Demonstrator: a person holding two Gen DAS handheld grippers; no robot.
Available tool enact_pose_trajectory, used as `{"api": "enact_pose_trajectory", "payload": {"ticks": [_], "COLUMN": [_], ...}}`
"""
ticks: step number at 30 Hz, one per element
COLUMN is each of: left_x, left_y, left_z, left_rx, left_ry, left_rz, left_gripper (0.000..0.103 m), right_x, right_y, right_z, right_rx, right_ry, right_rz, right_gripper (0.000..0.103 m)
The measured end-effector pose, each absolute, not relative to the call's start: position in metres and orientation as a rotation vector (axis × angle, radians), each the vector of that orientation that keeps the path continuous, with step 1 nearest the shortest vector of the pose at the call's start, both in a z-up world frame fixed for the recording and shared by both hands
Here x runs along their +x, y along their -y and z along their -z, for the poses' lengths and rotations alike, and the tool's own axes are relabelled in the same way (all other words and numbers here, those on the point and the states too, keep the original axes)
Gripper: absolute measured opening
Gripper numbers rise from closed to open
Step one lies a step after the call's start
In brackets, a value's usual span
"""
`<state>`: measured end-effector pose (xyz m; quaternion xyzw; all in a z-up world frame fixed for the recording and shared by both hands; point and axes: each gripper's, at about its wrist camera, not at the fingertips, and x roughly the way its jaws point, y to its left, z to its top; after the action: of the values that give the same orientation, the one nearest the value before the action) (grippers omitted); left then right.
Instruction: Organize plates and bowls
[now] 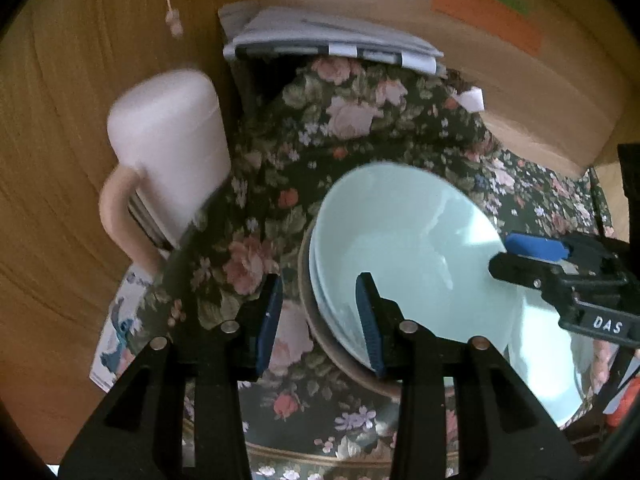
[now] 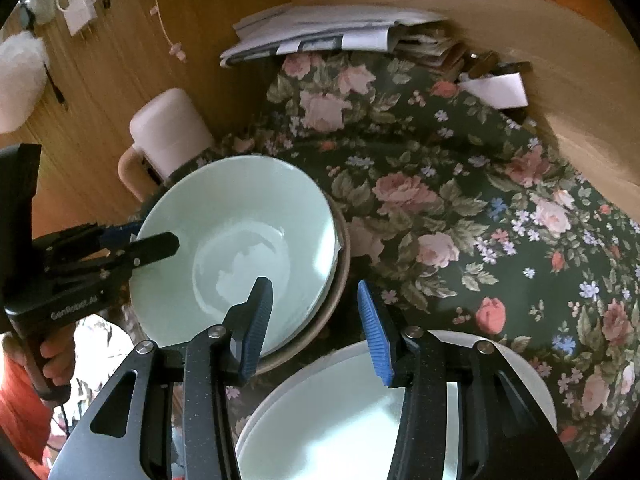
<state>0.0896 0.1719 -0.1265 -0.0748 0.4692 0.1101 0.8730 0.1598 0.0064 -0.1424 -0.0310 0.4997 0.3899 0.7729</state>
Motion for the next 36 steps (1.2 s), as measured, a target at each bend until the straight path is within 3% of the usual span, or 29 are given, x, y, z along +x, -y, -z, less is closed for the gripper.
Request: {"api": "enact_pose_trajectory", "payload": {"ticks": [17, 23, 36], "left_x": [0.099, 0.098, 0.098], "left_y": [-0.173, -0.173, -0.165], "left_z": [0.151, 0.151, 0.141], "left_rx": [-0.268, -0.267, -0.246], "left_ry": [-1.039, -1.018, -0.993], "left_rz": [-0.137, -0.143, -0.183], "left_gripper": [0.043, 0.043, 0.043], "right_x": [0.168, 0.171, 0.168], "right_y": [-0.028, -0.030, -0.020], "right_z": [0.169, 0.171, 0.154], "right_rx": [-0.087, -0.096, -0.066], "right_ry": [-1.173, -1.165, -1.133], "right_rz": [-0.876, -0.860, -0.831], "right_gripper": [0.041, 0.035, 0.034]}}
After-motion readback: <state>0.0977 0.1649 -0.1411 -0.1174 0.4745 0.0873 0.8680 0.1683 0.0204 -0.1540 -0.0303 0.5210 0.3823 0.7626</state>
